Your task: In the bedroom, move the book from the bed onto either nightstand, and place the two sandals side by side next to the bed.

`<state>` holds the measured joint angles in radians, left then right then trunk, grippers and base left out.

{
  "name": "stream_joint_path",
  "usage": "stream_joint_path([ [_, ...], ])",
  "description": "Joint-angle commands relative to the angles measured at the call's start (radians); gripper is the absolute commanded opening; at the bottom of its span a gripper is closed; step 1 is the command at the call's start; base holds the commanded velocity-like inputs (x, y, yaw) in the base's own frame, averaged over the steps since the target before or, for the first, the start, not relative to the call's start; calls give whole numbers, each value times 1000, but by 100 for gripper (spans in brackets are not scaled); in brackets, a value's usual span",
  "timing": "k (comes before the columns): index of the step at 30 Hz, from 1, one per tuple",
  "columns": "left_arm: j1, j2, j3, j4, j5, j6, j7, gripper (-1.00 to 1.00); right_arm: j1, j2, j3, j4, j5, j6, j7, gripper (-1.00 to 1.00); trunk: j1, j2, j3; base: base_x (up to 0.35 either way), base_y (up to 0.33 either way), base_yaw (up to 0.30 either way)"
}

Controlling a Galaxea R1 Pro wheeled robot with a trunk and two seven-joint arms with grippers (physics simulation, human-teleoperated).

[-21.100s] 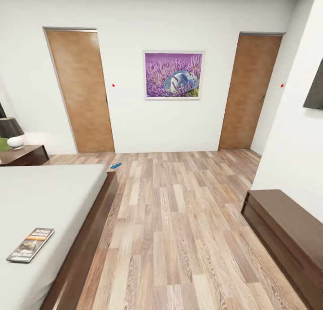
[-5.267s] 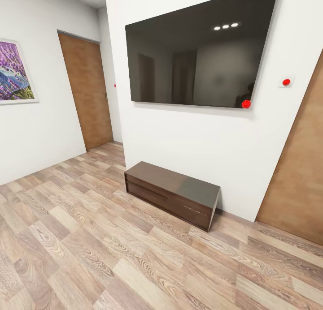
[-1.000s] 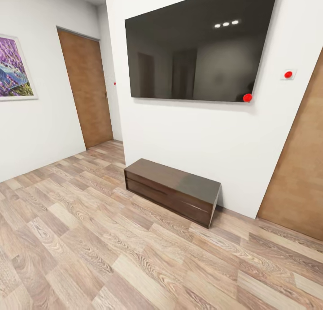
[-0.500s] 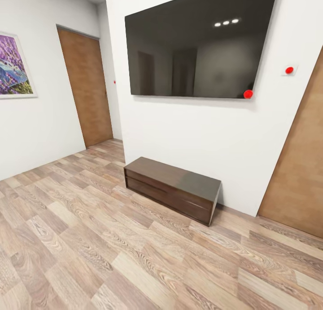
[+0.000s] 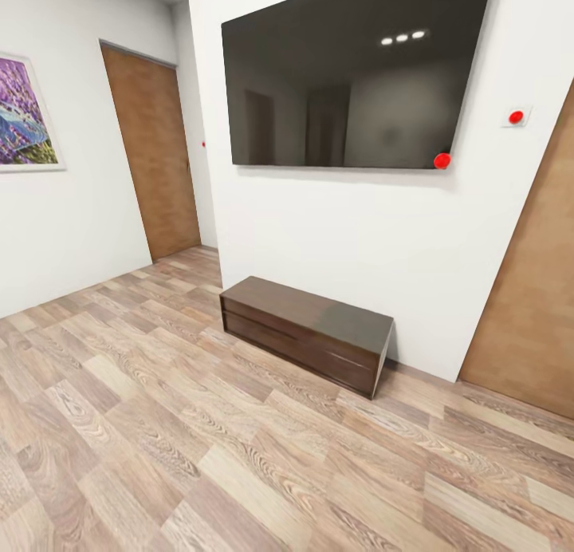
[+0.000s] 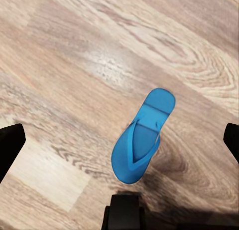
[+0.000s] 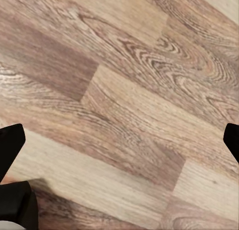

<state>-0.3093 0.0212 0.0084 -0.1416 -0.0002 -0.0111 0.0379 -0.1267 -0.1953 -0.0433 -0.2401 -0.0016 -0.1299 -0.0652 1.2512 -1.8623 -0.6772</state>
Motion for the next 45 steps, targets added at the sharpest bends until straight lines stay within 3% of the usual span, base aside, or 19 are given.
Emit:
stream_joint_path([
  [1,-1,0,1,0,0,-1,2,100,-1,0,-4,1,0,-4,1,100,4,-8,-4,0,0,0],
  [28,-3,1,1,1,0,17,-1,100,0,-2,-4,-1,0,-7,0,100,107,-197,-89,0,0,0],
  [33,-4,2,0,1,-1,17,0,100,3,-2,-5,-20,-2,-59,3,100,126,-232,-104,0,0,0],
  [40,-5,2,0,2,-1,17,0,100,19,1,-8,-167,-4,-145,7,100,153,-281,-126,0,0,0],
  [45,-5,1,0,1,-1,17,3,100,125,9,-31,-425,-3,-156,6,100,172,-316,-142,0,0,0],
])
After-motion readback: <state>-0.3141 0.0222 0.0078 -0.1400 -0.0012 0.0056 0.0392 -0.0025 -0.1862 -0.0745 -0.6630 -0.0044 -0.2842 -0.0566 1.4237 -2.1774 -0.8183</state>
